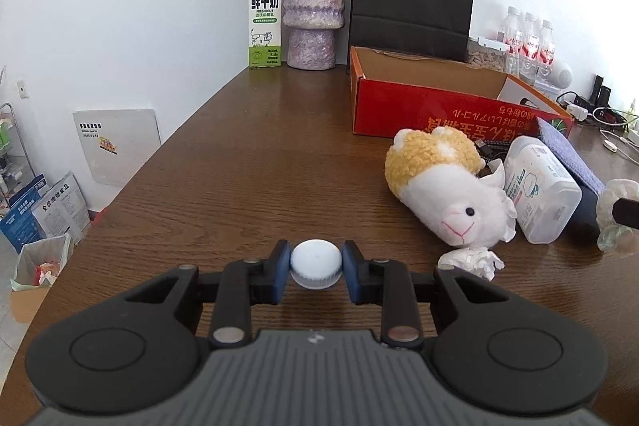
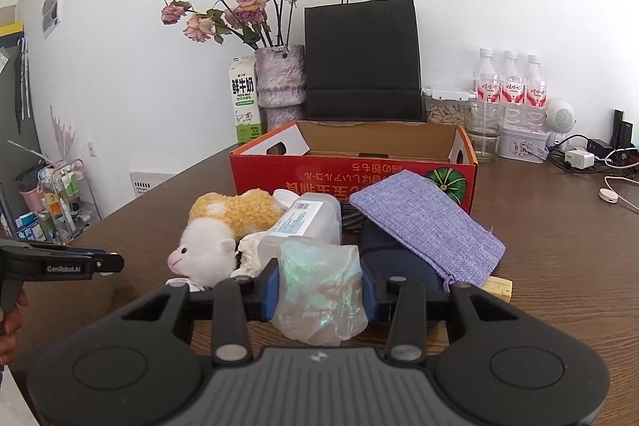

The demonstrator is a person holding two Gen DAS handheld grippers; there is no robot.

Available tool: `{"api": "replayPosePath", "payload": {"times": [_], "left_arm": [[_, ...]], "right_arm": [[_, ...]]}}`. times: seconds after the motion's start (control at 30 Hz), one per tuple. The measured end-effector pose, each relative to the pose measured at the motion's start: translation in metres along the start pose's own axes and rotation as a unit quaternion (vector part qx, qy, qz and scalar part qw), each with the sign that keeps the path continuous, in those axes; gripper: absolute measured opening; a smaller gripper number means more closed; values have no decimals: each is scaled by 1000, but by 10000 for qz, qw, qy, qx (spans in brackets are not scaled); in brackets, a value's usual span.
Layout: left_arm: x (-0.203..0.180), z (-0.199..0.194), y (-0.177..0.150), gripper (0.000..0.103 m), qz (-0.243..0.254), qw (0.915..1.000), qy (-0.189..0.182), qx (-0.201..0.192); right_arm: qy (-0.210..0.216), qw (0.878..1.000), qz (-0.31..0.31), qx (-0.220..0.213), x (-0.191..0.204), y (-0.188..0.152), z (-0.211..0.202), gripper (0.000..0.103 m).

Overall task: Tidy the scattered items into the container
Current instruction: 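Grasp the second white cap with the left gripper while the right lifts the bag, then carry cap and bag over the cardboard box and open both grippers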

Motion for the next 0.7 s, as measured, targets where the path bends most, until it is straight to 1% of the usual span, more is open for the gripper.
{"api": "replayPosePath", "payload": {"times": [0.07, 0.17, 0.33, 0.53, 0.7], "left_arm": [[-3, -5, 7, 29, -44, 9999, -10, -144], [-9, -11, 24, 29, -124, 9990, -132, -411], [-31, -11, 65, 29, -127, 9956, -378, -850], [-63, 4, 118, 29, 32, 9894, -637, -1308], [-86, 33, 161, 29, 85, 9845, -837, -1539]], "right_arm": [[-2, 10000, -26, -61, -5, 4, -1, 39], [-13, 9999, -72, -142, -14, 12, 0, 39], [-55, 9989, -223, -409, -29, 35, 7, 39], [-186, 9965, -301, -758, -55, 76, 28, 39], [-139, 9946, -60, -1025, -75, 113, 63, 39]]}}
Point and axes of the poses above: each gripper's, at about its wrist camera, not at the fingertips, and z roughly the way its jaws point, x to its left, y to its top, the point moved 2 cm from there along z, roughly the way its jaws point, and after that the axes turned 5 degrees about -y, right-handed, at the moved point
